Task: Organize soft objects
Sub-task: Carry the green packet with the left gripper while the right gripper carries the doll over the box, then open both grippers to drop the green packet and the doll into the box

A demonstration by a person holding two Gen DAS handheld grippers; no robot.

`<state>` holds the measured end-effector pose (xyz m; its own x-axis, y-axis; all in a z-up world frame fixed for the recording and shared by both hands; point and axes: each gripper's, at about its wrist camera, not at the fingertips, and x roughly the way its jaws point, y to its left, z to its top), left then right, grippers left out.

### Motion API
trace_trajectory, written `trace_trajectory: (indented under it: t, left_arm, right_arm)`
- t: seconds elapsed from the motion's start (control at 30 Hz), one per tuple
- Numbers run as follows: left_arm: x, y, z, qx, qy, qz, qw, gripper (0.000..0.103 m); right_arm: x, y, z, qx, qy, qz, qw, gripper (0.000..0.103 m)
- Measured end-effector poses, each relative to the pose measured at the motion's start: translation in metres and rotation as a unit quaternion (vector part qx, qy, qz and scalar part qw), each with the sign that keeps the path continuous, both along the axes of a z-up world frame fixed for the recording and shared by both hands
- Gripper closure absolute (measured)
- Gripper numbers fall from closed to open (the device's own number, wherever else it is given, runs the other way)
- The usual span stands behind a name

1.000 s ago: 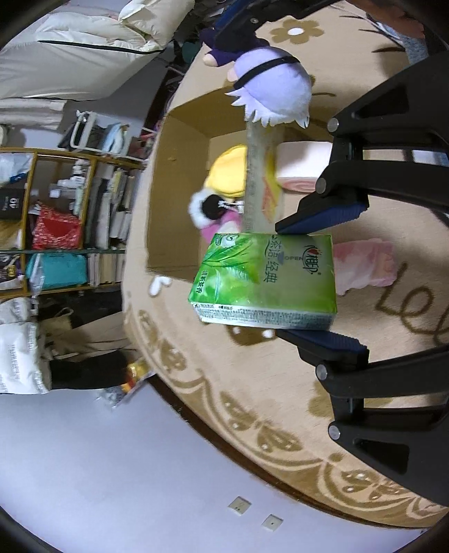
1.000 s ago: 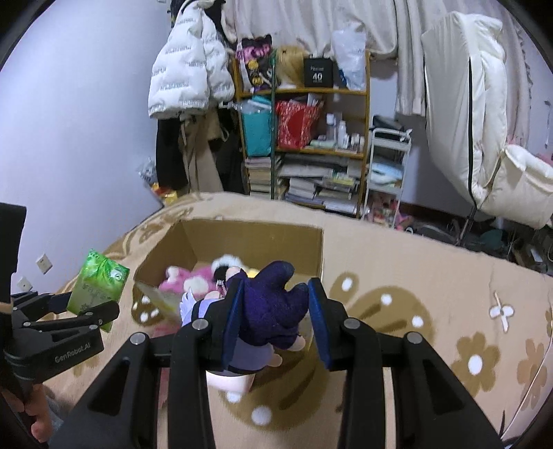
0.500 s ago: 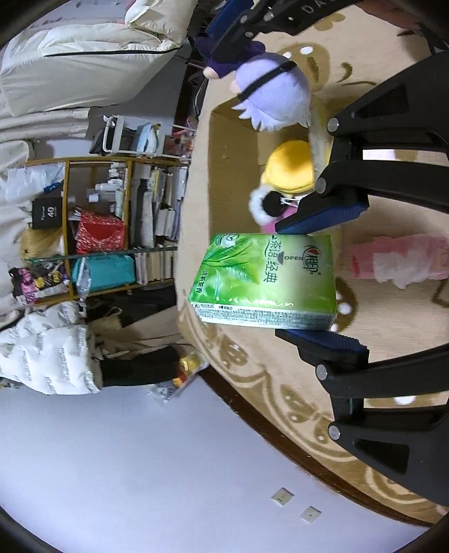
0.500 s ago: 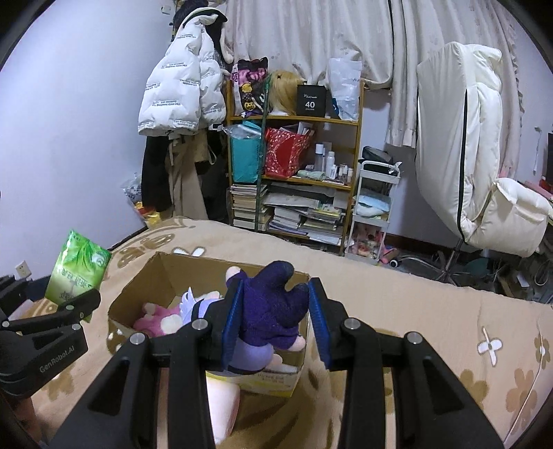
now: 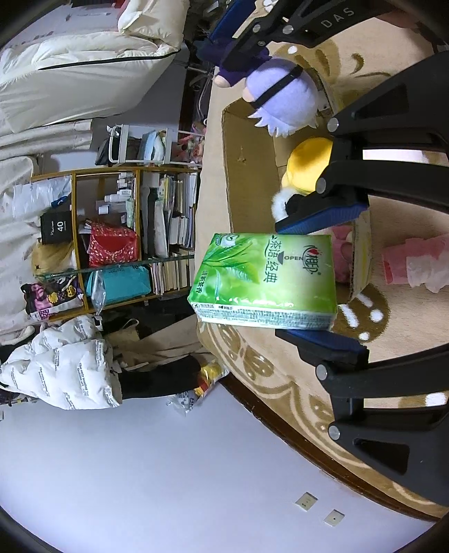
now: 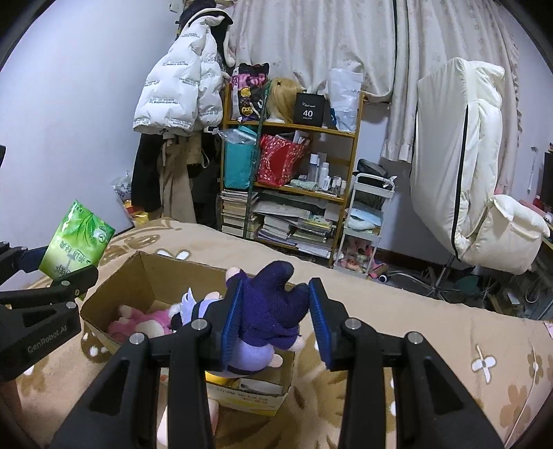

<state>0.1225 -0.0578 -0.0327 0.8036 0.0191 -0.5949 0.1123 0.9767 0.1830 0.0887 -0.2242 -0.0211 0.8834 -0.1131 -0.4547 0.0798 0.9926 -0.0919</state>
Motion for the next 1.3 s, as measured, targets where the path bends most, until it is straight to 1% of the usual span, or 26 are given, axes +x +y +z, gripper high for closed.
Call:
trace_trajectory:
  t: [0.1, 0.27, 0.5, 0.6, 0.77, 0.9, 1.03, 1.1, 1.17, 1.3]
  left_arm:
    - [0.002, 0.000, -0.003, -0.002, -0.001, -0.008, 1.0000, 0.052]
    - [0.007, -0.003, -0.010, -0.012, 0.010, -0.020, 0.9997, 0.052]
    - [0.010, -0.005, -0.017, -0.038, 0.035, -0.041, 0.9978, 0.052]
    - [0.012, -0.010, -0.020, -0.034, 0.039, -0.047, 0.9976, 0.052]
    - [0.016, -0.017, -0.031, -0.030, 0.059, -0.052, 0.9964, 0.052]
    - [0.015, -0.021, -0.036, -0.017, 0.058, -0.045, 0.9972, 0.051]
    - [0.016, -0.021, -0.038, -0.019, 0.068, -0.041, 0.9967, 0.050]
    - [0.015, -0.020, -0.038, -0.016, 0.064, -0.036, 0.9972, 0.047]
    - [0.014, -0.019, -0.039, -0.010, 0.061, -0.030, 0.9977, 0.039]
    - [0.015, -0.015, -0.038, -0.011, 0.065, -0.021, 0.9976, 0.036]
  right_arm:
    - [0.003, -0.001, -0.003, -0.001, 0.001, 0.002, 1.000, 0.063]
    - [0.007, -0.003, -0.010, 0.002, 0.008, 0.004, 1.000, 0.063]
    - [0.015, -0.006, -0.023, 0.010, 0.028, 0.014, 0.999, 0.062]
    - [0.016, -0.006, -0.027, 0.012, 0.033, 0.012, 0.999, 0.062]
    - [0.016, -0.008, -0.030, 0.016, 0.036, 0.014, 0.999, 0.062]
    - [0.016, -0.008, -0.030, 0.016, 0.037, 0.014, 0.999, 0.061]
    - [0.014, -0.003, -0.032, 0.016, 0.036, 0.021, 0.999, 0.059]
    - [0.015, -0.002, -0.033, 0.021, 0.038, 0.024, 0.999, 0.059]
    - [0.014, 0.000, -0.034, 0.027, 0.038, 0.026, 0.999, 0.059]
    - [0.012, 0.002, -0.035, 0.034, 0.034, 0.032, 0.998, 0.058]
